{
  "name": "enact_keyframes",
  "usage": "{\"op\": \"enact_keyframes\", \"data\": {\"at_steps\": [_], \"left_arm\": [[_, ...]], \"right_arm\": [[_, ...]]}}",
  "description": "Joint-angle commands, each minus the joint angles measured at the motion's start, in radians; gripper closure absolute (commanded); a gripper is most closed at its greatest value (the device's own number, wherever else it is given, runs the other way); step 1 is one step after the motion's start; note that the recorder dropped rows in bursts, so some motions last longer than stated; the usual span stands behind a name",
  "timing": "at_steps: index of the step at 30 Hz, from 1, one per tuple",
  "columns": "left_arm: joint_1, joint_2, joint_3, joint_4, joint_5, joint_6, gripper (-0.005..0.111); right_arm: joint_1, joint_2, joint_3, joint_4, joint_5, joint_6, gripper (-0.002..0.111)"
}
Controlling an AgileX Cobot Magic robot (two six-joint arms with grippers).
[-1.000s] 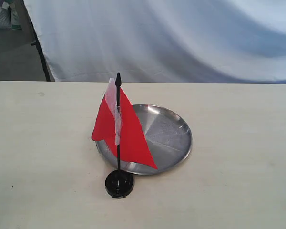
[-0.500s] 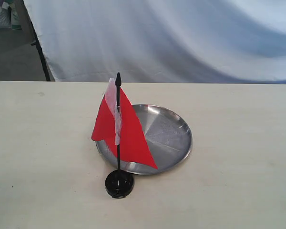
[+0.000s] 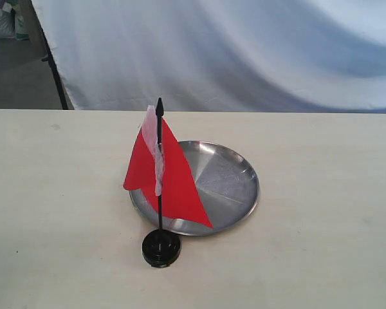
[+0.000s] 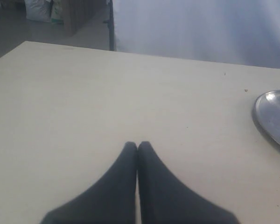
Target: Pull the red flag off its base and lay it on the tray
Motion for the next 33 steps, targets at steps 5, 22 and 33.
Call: {"op": "enact_keyframes", "data": {"at_steps": [5,22,33], "left_arm": [[0.001,-0.001,0.001,-0.124,-0.313,-0.005,0.107],[0.001,-0.001,0.001,-0.258,-0.378,-0.467,0.107],[0.001,-0.001,0.001,-0.258,-0.374,-0.532,0.107]], "right_arm": [[0.002,-0.005,0.003,0.001,-0.001,-0.001,0.108],[0.002,-0.005,0.003,0.001,-0.003,-0.001,0.108],[0.002,-0.005,0.003,0.001,-0.003,-0.001,0.108]]}}
